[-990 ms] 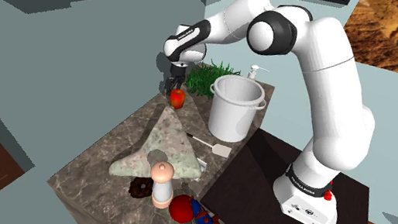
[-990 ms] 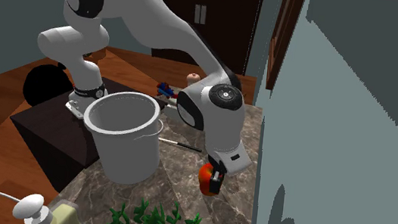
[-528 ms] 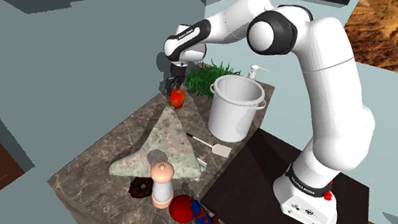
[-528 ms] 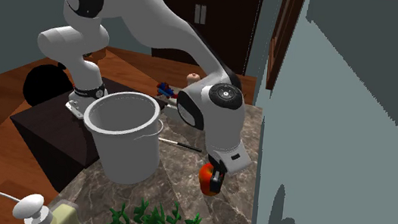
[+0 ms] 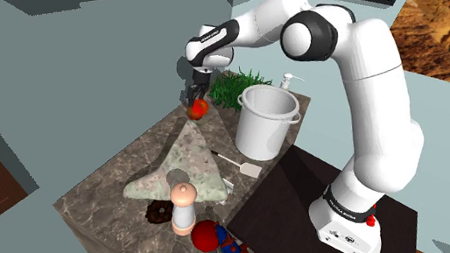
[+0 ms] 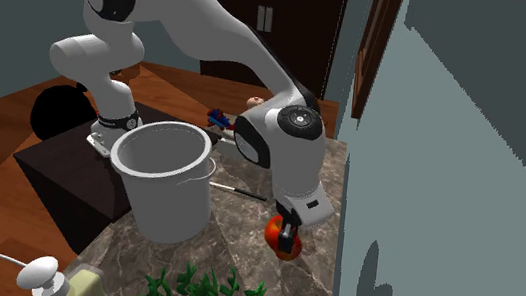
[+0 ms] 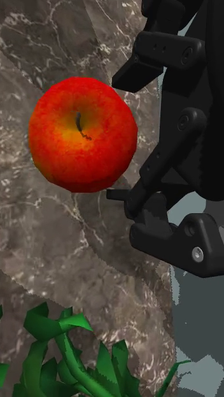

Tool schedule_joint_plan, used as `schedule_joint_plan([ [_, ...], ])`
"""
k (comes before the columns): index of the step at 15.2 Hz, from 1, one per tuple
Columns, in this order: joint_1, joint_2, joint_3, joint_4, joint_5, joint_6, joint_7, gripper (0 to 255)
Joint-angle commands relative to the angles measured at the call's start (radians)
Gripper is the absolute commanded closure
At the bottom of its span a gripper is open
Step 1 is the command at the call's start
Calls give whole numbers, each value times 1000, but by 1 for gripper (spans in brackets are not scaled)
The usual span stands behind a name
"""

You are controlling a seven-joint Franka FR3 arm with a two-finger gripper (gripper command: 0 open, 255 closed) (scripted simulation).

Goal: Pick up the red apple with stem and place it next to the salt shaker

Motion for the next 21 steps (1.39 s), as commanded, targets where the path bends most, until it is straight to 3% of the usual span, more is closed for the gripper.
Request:
schedule_joint_plan([
  [1, 2, -19, -2, -5, -3, -14, 4, 255],
  [21, 9, -152, -21, 59, -38, -207, 53, 255],
])
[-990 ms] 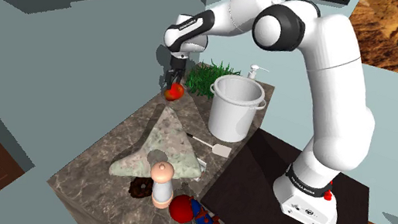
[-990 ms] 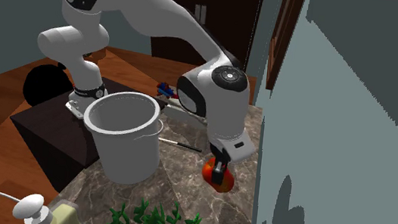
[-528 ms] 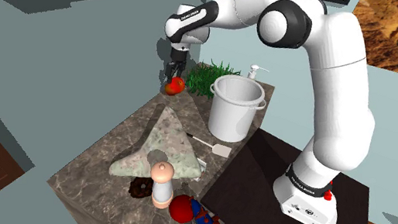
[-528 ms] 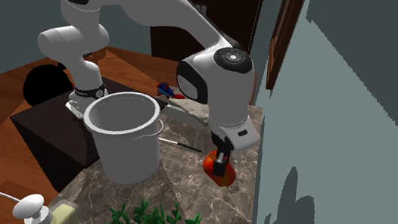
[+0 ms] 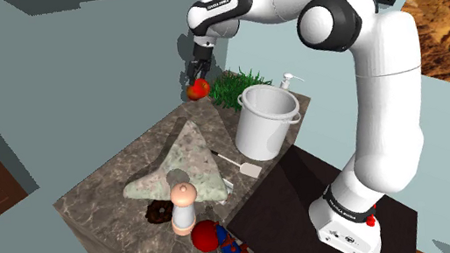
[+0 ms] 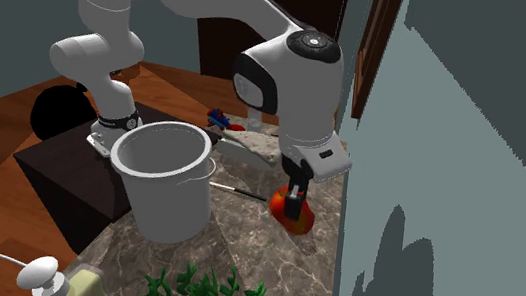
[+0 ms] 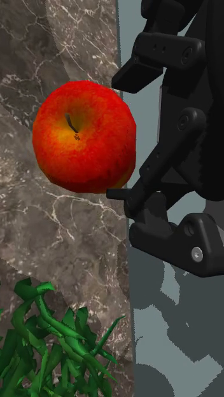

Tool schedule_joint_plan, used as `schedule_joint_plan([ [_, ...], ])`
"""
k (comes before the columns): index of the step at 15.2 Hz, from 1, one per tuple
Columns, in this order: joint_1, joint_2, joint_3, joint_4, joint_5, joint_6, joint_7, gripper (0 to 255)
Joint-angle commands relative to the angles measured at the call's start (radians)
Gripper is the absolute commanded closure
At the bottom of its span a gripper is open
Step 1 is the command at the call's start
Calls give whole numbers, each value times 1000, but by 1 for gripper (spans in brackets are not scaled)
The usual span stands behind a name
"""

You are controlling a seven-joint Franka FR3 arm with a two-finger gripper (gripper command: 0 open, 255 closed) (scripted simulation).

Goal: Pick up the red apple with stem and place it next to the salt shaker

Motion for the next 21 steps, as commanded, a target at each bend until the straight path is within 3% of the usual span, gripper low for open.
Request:
schedule_joint_plan([
  [1, 0, -8, -1, 16, -3, -23, 6, 255],
  [21, -5, -64, -10, 197, -26, -257, 53, 255],
])
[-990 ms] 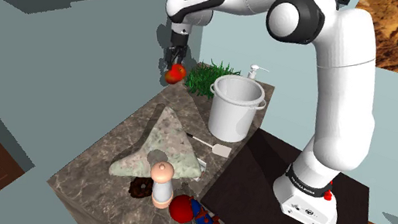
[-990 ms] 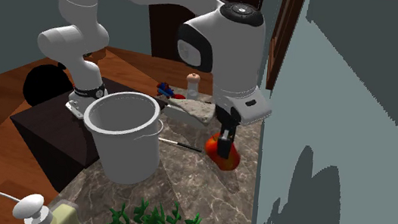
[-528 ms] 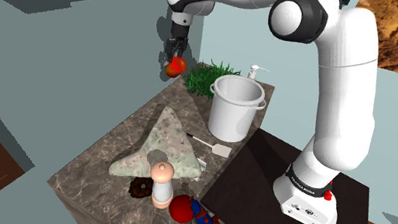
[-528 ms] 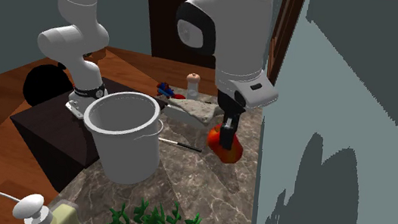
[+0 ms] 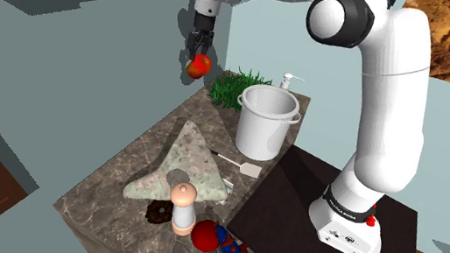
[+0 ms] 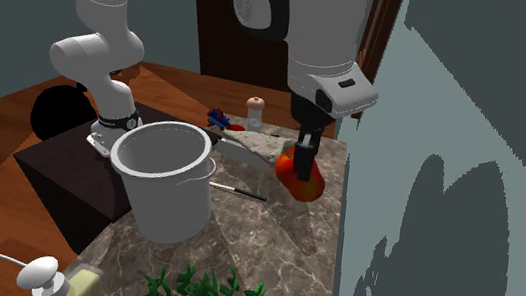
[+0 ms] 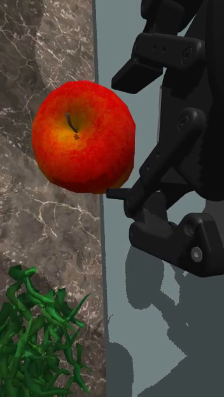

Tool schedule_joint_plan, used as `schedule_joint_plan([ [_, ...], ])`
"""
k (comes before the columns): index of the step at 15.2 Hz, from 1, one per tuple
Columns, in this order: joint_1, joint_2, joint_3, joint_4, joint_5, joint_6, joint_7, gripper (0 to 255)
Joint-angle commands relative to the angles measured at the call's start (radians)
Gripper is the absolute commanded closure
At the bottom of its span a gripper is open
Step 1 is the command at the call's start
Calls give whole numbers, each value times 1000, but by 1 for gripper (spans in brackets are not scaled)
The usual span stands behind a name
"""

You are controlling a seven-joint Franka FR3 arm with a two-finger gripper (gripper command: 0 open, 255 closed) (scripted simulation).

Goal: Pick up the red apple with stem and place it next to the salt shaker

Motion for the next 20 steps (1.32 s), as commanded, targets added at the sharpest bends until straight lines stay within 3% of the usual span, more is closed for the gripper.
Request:
schedule_joint_plan([
  [1, -1, 2, 0, 30, -1, -28, 6, 255],
  [5, -3, 3, -1, 80, -3, -76, 14, 255],
  [12, 105, -172, 32, -185, -29, 37, 130, 255],
  [20, 214, -302, 90, -371, -54, 122, 289, 255],
])
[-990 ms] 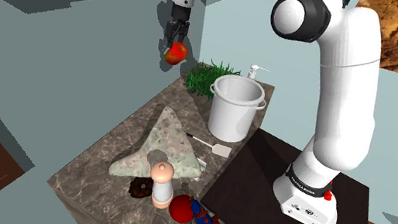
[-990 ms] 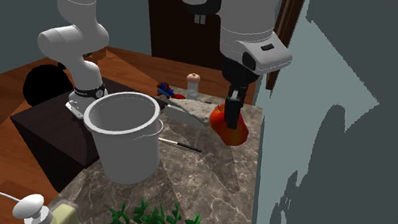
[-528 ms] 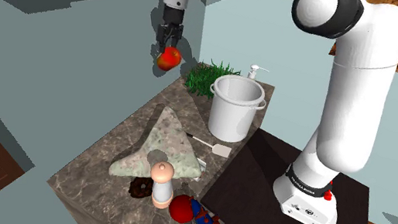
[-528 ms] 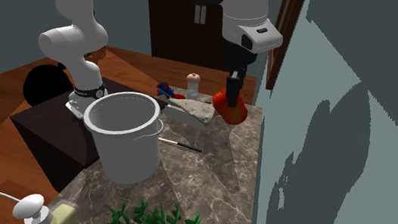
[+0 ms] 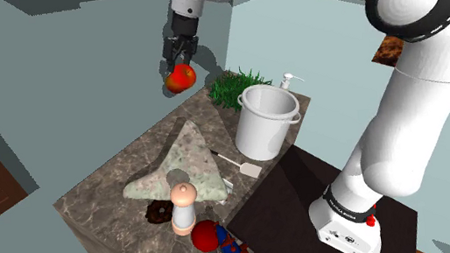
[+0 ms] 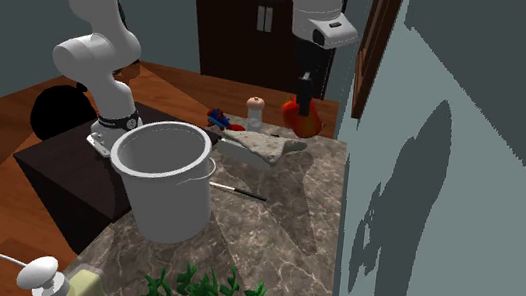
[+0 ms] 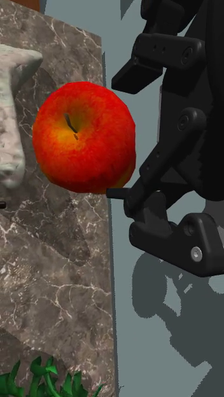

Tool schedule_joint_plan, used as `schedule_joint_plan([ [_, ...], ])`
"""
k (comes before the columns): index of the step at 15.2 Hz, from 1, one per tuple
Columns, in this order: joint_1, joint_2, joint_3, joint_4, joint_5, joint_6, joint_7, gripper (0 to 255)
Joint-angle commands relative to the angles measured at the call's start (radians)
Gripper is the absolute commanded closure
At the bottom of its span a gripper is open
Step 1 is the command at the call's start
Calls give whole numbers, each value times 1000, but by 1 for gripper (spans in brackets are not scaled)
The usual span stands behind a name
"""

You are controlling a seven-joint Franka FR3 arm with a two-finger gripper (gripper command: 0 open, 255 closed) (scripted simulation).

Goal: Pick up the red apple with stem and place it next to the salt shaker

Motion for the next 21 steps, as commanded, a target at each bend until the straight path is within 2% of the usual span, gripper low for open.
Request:
schedule_joint_plan([
  [1, 28, -19, 18, -31, -6, 21, 45, 255],
  [11, 155, -87, 113, -129, -32, 85, 270, 255],
  [21, 283, -63, 213, -107, -75, 117, 511, 255],
])
